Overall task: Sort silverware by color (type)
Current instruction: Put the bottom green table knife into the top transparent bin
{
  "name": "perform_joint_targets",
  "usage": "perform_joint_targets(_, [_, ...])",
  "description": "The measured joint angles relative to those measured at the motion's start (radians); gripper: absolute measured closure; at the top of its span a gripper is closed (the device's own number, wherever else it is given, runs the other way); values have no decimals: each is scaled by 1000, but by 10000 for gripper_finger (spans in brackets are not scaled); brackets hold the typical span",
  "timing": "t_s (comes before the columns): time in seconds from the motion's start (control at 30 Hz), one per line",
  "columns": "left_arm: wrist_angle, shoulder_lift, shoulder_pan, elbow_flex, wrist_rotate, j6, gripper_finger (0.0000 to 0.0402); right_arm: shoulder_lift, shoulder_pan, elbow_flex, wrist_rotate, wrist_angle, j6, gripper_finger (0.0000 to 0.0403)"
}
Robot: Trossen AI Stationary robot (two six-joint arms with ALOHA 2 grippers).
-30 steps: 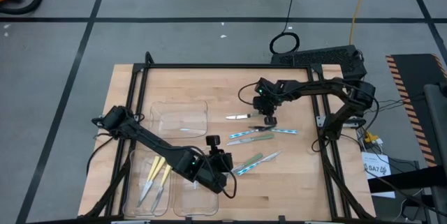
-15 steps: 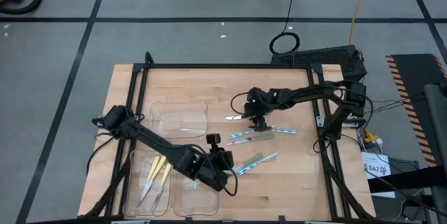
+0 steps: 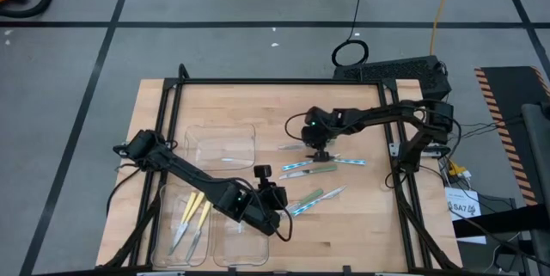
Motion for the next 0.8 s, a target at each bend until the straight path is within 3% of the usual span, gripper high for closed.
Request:
perform_joint_targets(0.37, [0,0,0,0,2,-1,369,-145,64,-3,5,-129,13,402])
perform_joint_targets(0.57, [-1,0,0,0,2,-1,369,-146,85,-3,78,-170,73,400])
perform_joint_targets(0.8, [-1,0,0,0,2,-4,369,-147,61,-3,85,-231,64,386])
